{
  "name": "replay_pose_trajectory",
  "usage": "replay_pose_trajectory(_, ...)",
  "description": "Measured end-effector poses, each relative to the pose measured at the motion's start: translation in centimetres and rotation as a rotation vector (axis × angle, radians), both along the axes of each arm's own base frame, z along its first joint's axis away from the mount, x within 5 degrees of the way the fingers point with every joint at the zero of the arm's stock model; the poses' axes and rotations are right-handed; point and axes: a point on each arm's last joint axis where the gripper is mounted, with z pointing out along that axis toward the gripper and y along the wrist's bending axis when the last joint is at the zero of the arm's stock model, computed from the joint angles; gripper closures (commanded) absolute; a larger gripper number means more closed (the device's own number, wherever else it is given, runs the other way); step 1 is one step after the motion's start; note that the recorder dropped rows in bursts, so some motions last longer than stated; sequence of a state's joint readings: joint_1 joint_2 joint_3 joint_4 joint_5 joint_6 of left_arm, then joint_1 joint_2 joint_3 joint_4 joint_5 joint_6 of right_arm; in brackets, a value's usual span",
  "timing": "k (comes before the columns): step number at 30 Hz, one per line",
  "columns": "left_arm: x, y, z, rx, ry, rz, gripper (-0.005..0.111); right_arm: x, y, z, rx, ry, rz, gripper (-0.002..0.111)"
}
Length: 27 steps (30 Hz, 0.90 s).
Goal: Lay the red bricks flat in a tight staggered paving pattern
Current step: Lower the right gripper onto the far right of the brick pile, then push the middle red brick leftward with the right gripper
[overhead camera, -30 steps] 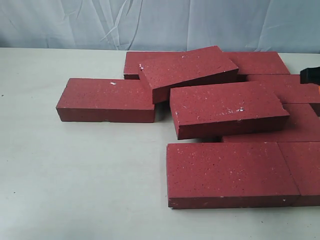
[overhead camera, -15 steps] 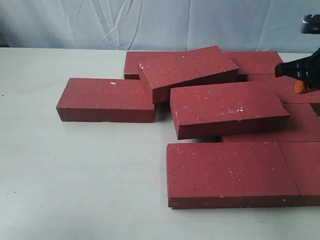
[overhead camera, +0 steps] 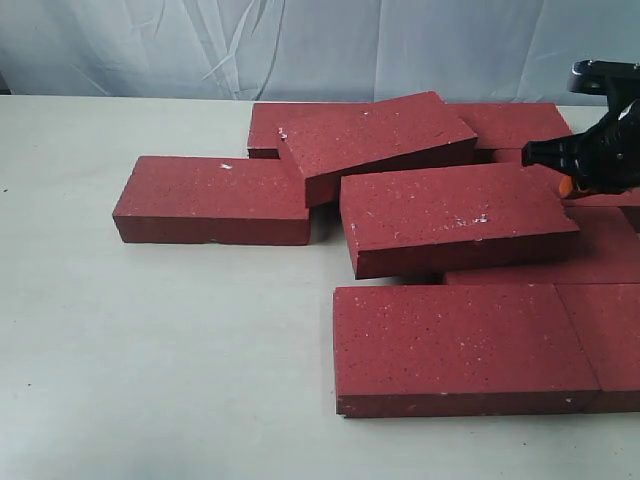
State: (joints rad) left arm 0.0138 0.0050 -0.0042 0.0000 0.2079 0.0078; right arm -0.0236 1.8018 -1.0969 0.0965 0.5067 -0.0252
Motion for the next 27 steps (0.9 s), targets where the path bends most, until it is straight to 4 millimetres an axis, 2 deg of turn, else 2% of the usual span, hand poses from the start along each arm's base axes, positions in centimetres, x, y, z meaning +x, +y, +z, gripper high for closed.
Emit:
replay_pose_trajectory(15, 0.0, 0.0, 0.0, 0.0, 0.0, 0.0, 0.107, 0.1, 0.3, -0.7, 0.009, 0.015, 0.065, 0.109)
replay_pose_trajectory(27, 0.0, 0.0, 0.0, 0.0, 0.0, 0.0, 0.107, -0.1, 3.7, -0.7, -0.023, 0.013, 0.236, 0.109)
